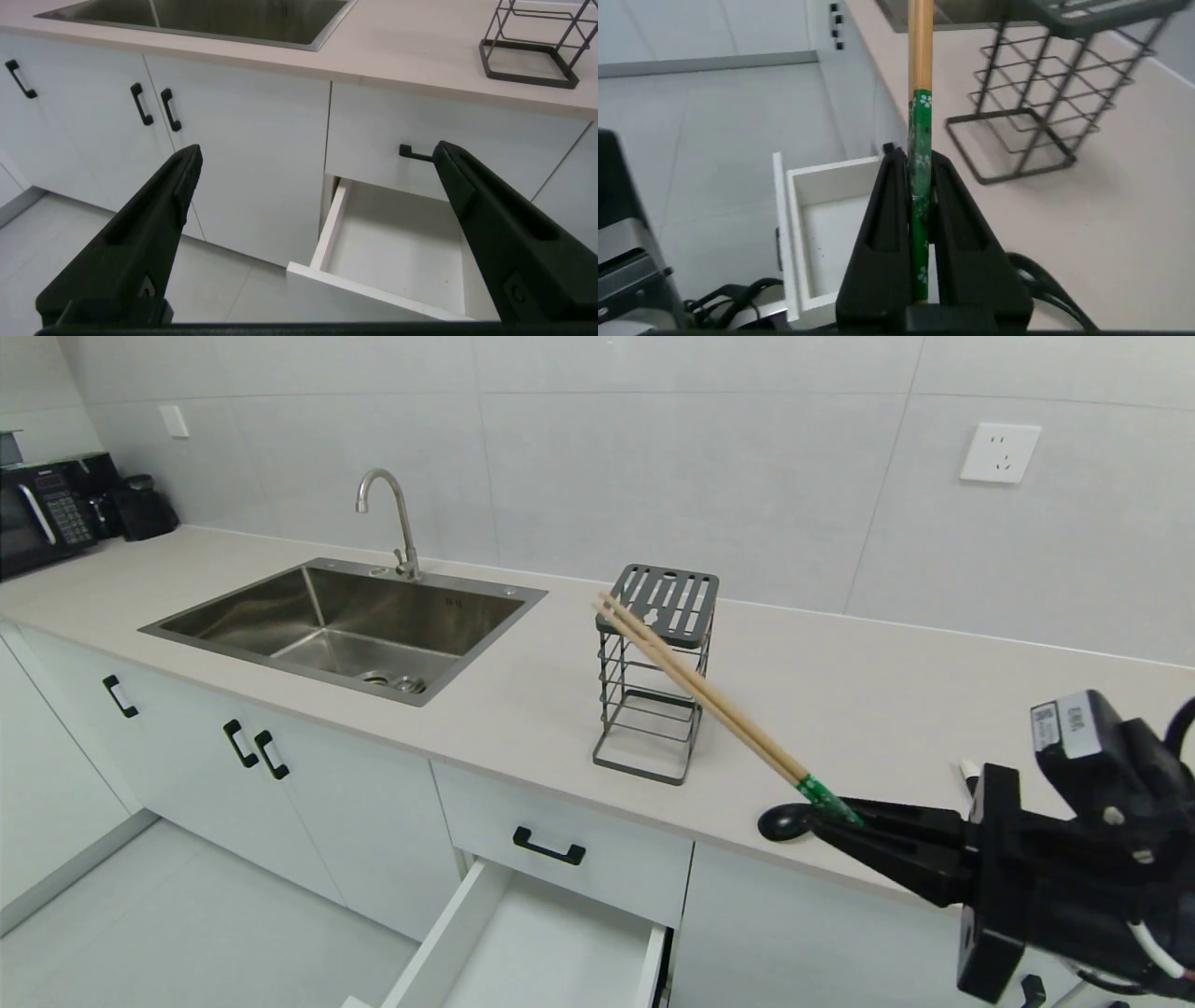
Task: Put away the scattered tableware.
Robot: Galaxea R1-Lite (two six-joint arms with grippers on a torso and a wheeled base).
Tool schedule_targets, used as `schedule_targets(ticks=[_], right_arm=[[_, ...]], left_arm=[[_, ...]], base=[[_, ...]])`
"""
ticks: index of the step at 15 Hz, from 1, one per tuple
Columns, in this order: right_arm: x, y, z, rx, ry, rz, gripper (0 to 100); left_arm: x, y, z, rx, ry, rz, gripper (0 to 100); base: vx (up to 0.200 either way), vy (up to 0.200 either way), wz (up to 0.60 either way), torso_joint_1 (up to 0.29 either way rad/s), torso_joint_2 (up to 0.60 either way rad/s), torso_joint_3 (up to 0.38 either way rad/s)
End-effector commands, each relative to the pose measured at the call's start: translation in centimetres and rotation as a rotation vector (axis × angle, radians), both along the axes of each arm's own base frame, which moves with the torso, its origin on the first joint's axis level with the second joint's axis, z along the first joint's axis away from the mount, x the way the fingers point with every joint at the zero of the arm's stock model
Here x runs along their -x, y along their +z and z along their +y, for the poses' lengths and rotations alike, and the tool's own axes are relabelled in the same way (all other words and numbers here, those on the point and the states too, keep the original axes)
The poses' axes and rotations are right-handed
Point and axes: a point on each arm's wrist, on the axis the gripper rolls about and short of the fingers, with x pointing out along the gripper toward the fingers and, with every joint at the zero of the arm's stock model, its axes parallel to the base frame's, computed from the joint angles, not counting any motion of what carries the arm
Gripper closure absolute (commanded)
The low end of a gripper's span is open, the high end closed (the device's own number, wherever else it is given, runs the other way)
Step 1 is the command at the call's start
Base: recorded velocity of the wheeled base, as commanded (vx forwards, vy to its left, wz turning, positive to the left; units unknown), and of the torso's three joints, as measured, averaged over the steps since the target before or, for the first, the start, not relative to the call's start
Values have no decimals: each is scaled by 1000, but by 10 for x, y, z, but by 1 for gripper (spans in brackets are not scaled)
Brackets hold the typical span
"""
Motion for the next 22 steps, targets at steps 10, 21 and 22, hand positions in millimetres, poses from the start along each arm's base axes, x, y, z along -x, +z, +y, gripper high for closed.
schedule_targets(ticks=[10,21,22], right_arm=[[-1,-37,52,187,33,118,100],[0,-83,154,377,90,142,100],[-2,-85,157,379,89,144,100]], left_arm=[[0,0,0,0,0,1,0],[0,0,0,0,0,1,0],[0,0,0,0,0,1,0]], base=[[0,0,0,0,0,0],[0,0,0,0,0,0],[0,0,0,0,0,0]])
